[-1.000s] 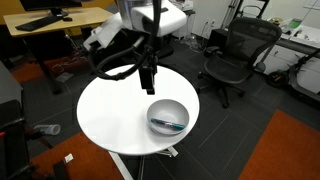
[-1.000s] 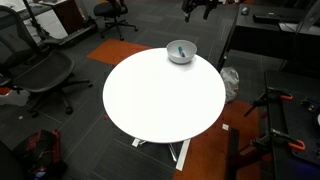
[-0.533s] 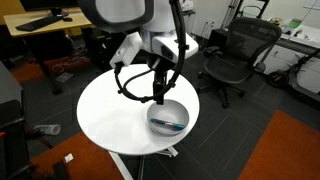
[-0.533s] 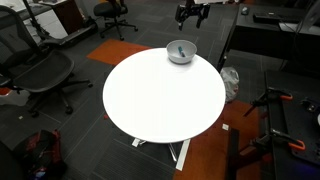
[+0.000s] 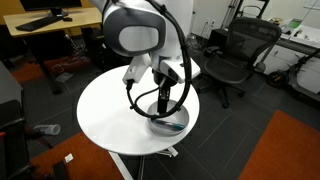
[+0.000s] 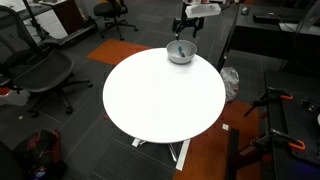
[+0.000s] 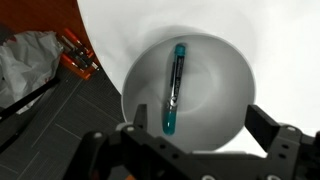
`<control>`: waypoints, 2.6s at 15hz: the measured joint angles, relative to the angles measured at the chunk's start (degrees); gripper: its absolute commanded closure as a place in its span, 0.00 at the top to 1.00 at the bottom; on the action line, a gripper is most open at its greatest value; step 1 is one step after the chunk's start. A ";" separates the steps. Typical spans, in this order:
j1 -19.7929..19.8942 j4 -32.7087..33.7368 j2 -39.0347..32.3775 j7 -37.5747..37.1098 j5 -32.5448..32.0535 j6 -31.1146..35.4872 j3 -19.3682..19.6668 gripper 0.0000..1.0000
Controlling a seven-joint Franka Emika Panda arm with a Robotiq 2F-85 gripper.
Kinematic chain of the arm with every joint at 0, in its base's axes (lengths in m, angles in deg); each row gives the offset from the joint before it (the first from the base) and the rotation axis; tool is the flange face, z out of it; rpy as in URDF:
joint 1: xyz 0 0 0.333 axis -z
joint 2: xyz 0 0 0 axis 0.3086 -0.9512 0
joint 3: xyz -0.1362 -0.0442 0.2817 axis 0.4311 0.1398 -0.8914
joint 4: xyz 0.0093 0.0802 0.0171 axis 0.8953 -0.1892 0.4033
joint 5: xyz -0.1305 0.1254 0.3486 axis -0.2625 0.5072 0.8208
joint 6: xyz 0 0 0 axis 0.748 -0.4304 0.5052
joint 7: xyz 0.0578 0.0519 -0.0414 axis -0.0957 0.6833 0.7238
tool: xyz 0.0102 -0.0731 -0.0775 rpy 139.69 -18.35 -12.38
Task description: Take the marker from the bowl and put it on the table
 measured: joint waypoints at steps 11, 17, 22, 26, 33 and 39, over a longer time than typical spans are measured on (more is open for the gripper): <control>-0.04 5.09 -7.46 -0.03 0.00 0.00 0.76 1.00; -0.64 7.66 -11.06 -0.06 0.00 0.22 1.76 1.00; -0.88 9.43 -13.45 -0.06 0.00 0.40 2.18 1.00; -0.90 10.70 -15.04 -0.07 0.00 0.40 2.18 0.75; -1.02 12.44 -16.92 -0.10 -0.01 0.40 2.25 0.27; -1.04 13.08 -17.61 -0.11 -0.01 0.40 2.32 0.05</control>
